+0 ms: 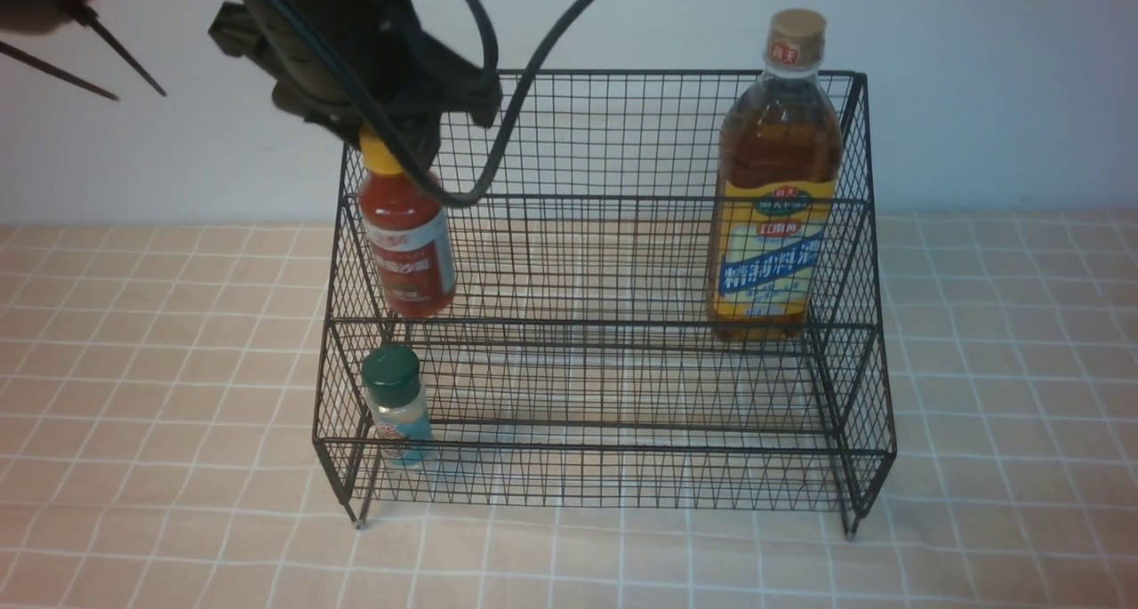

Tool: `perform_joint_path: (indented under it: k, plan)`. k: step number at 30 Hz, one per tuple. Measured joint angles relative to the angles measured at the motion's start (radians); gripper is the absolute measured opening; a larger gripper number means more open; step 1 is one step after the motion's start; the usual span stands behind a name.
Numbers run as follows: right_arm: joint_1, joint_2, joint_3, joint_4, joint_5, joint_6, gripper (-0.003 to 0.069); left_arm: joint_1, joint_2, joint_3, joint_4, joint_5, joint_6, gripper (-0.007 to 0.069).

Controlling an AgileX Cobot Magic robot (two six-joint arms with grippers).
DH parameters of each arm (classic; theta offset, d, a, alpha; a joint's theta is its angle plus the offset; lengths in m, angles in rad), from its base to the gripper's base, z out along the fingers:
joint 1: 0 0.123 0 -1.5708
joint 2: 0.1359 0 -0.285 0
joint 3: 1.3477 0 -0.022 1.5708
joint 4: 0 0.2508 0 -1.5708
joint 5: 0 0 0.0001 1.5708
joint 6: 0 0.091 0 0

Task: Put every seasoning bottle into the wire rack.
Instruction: Use the left arm to put the condiment bottle back on the shelf

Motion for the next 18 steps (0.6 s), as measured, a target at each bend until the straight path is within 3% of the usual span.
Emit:
perform_joint_path:
  k: [18]
  plan:
    - [0.0,0.0,0.0,0.0,0.0,0.003,-0.0014,0.0,0.166,0.0,-0.019,-0.015,-0.041,0.0283]
